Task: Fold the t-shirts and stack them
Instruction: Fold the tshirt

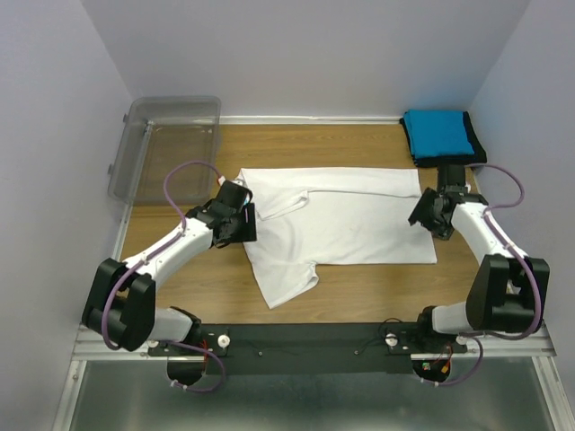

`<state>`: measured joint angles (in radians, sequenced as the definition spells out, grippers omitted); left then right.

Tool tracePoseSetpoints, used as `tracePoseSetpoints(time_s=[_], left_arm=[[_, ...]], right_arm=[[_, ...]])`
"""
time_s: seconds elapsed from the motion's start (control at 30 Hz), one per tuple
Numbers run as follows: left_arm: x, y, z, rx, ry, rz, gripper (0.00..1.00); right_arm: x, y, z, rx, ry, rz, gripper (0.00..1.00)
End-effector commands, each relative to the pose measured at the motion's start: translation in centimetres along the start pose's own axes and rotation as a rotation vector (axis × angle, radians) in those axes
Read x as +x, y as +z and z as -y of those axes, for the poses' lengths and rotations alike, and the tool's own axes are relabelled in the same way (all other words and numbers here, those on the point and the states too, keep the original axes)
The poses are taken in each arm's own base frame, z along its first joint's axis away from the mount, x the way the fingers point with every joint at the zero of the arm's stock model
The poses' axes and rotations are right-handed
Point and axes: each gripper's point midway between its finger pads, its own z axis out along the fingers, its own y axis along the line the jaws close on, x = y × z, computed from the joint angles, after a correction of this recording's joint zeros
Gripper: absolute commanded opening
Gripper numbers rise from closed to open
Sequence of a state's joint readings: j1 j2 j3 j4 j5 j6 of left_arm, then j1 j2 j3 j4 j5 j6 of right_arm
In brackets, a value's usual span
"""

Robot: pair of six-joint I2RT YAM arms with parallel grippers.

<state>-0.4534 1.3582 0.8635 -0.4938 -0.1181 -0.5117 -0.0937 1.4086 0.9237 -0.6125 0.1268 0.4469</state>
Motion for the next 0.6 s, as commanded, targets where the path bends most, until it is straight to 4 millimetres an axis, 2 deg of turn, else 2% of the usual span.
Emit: tracePoseSetpoints(time_s=[0.0, 0.13, 0.23, 0.33, 0.47, 0.5, 0.57], left_arm=[[2.5, -2.1, -0.8, 0.004, -0.034, -0.03, 0.76], [3.4, -2.0, -1.4, -0.017, -0.037, -0.048, 0.77], [4.0, -1.8, -1.2, -0.004, -0.037, -0.059, 0.77], [4.3, -1.7, -1.4, -0.004, -0.044, -0.053, 0.77], [4.4, -1.4, -1.9, -0.025, -0.048, -0.032, 0.78], [4.3, -1.3, -1.8, -0.018, -0.054, -0.024, 0.82], [4.5, -1.1, -1.7, -0.01, -0.058, -0.03, 0.83]], right_arm=[[4.3, -0.7, 3.6, 0.136, 0.071, -0.075, 0.75], [7.0, -0.4, 4.9, 0.188, 0.121, -0.136, 0.75], [8.2, -0.1, 6.0, 0.229, 0.164, -0.144, 0.75], [7.6, -0.3, 6.2, 0.245, 0.187, -0.125, 0.72], [7.9, -0.1, 7.2, 0.291, 0.21, -0.133, 0.7], [8.1, 0.0, 7.3, 0.299, 0.216, -0.143, 0.69], [8.3, 0.2, 7.7, 0.315, 0.235, -0.149, 0.68]])
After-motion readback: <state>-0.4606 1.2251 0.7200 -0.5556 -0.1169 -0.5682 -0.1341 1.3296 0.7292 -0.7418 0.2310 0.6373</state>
